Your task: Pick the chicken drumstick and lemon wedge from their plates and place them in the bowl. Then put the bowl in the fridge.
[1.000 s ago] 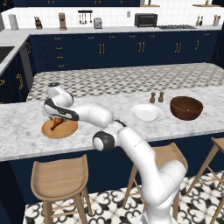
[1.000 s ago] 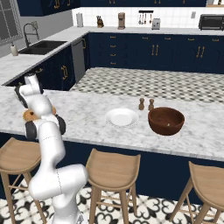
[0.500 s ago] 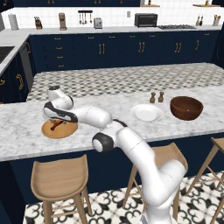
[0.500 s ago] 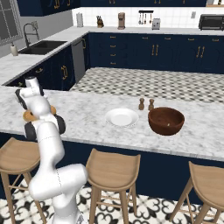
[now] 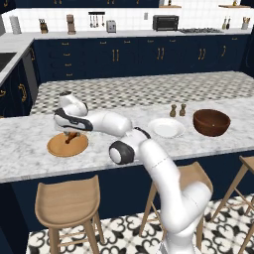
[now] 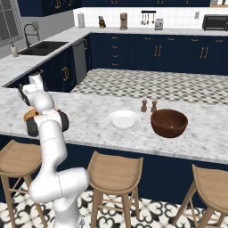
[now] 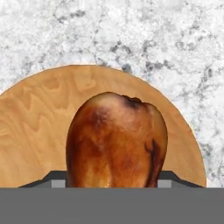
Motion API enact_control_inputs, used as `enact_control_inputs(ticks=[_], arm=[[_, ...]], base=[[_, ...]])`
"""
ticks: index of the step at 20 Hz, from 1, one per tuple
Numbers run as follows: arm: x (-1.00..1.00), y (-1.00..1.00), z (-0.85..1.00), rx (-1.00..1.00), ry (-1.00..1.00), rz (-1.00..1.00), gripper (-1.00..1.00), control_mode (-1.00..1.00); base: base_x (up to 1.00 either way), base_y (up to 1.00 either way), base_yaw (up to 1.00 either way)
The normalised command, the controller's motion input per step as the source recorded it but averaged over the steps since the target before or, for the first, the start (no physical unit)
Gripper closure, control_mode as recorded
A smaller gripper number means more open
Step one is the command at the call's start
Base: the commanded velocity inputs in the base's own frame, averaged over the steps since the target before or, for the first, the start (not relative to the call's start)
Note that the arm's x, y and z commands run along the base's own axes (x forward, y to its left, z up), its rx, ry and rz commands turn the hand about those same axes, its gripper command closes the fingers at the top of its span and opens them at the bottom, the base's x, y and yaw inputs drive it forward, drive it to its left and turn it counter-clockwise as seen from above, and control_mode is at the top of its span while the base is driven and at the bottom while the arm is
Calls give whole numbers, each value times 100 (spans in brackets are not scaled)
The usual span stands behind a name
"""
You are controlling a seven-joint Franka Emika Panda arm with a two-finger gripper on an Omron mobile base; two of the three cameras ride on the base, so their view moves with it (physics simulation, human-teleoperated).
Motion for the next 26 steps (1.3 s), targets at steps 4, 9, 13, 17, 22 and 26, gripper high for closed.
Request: enact_control_inputs(ticks=[4, 9, 13, 17, 22, 26], arm=[[-34, -96, 55, 0, 0, 0, 100, -100], [-33, -100, 17, 0, 0, 5, 100, -100], [-51, -100, 1, 0, -6, 7, 100, -100], [-36, -100, 23, 1, -1, 7, 100, -100], [-38, -100, 34, 3, 0, 7, 100, -100], [-41, -100, 19, 5, 0, 7, 100, -100]], base=[[0, 0, 0], [0, 0, 0], [0, 0, 0], [0, 0, 0], [0, 0, 0], [0, 0, 0]])
